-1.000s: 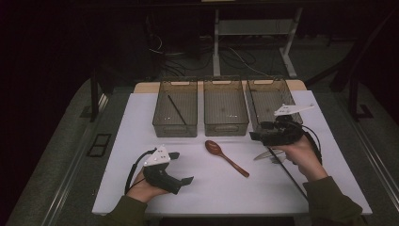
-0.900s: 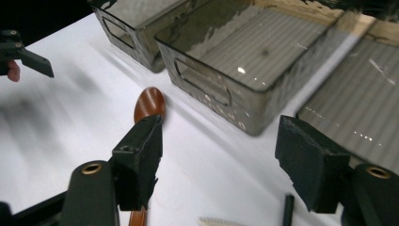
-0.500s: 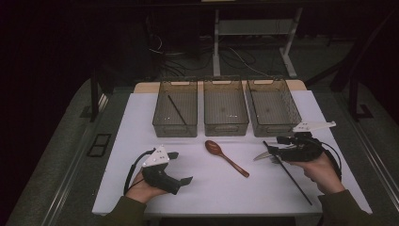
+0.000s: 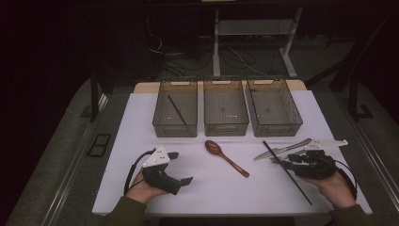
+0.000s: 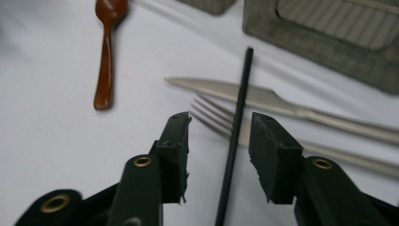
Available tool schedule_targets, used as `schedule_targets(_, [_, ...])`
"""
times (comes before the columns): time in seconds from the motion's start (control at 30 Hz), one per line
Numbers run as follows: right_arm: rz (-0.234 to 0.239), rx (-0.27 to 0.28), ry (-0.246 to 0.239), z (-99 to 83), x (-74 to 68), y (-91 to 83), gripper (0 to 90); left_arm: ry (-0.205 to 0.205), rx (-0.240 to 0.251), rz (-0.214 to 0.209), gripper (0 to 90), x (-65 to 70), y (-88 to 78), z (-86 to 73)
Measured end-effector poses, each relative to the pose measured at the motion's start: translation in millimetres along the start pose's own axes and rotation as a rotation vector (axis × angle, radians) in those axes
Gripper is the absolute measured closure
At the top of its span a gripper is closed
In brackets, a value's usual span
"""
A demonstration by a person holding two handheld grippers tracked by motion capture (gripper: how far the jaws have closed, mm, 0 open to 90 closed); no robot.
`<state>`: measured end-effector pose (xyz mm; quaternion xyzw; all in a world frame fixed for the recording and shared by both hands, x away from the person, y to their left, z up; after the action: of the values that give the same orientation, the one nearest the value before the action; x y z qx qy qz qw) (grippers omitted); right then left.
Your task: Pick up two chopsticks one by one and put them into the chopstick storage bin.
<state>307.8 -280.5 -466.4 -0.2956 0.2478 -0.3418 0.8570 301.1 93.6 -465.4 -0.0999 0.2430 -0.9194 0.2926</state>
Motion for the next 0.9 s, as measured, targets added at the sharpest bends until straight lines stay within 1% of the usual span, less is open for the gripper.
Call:
schedule_targets(0.13, [-0.027, -0.026, 0.003, -16.1, 3.2, -4.0, 64.4, 0.002, -0.005, 0.0, 0.0, 0.5, 0.3, -0.1])
schedule_targets(0.3, [-0.023, -0.05, 0.023, -31.4, 2.5, -7.8, 69.8, 0.005, -0.005, -0.001, 0.0, 1.4, 0.2, -0.2])
schedule_targets(0.4, [-0.024, -0.067, 0.019, -38.4, 1.0, -9.4, 72.5, 0.003, -0.004, 0.0, 0.0, 1.6, 0.4, -0.2])
schedule_targets(0.43, [-0.031, -0.08, 0.017, -42.0, 1.3, -9.7, 72.9, 0.004, -0.005, 0.0, 0.0, 1.6, 0.5, -0.3])
schedule_targets(0.53, [-0.029, -0.105, 0.023, -49.6, 0.2, -8.4, 74.5, 0.005, -0.005, -0.001, 0.0, 1.7, 0.9, -0.3])
schedule_targets(0.6, [-0.03, -0.114, 0.02, -52.4, -0.4, -7.6, 75.5, 0.008, -0.009, -0.001, 0.0, 1.6, 0.9, -0.7])
schedule_targets(0.73, [-0.049, -0.125, 0.018, -54.5, -0.3, -5.7, 77.7, 0.007, -0.009, -0.001, 0.0, 1.9, 1.0, -0.8])
schedule_targets(0.83, [-0.058, -0.143, 0.013, -56.9, -1.0, -3.3, 79.2, 0.008, -0.01, -0.002, 0.0, 2.1, 1.1, -0.9])
schedule_targets(0.9, [-0.079, -0.151, -0.004, -57.1, -1.3, -2.8, 82.0, 0.009, -0.012, -0.002, 0.0, 2.1, 1.3, -1.0])
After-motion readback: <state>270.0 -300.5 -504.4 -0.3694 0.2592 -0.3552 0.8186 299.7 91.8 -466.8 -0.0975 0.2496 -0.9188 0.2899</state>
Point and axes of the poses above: each handheld gripper's, and its own axes: y roughly forward along the jaws, z roughly out of its top, x roughly to its right, the point moved 8 cm from there along y, roughly forward along the jaws, and after that the axes turned 7 degrees about z, right-handed, at the moved point
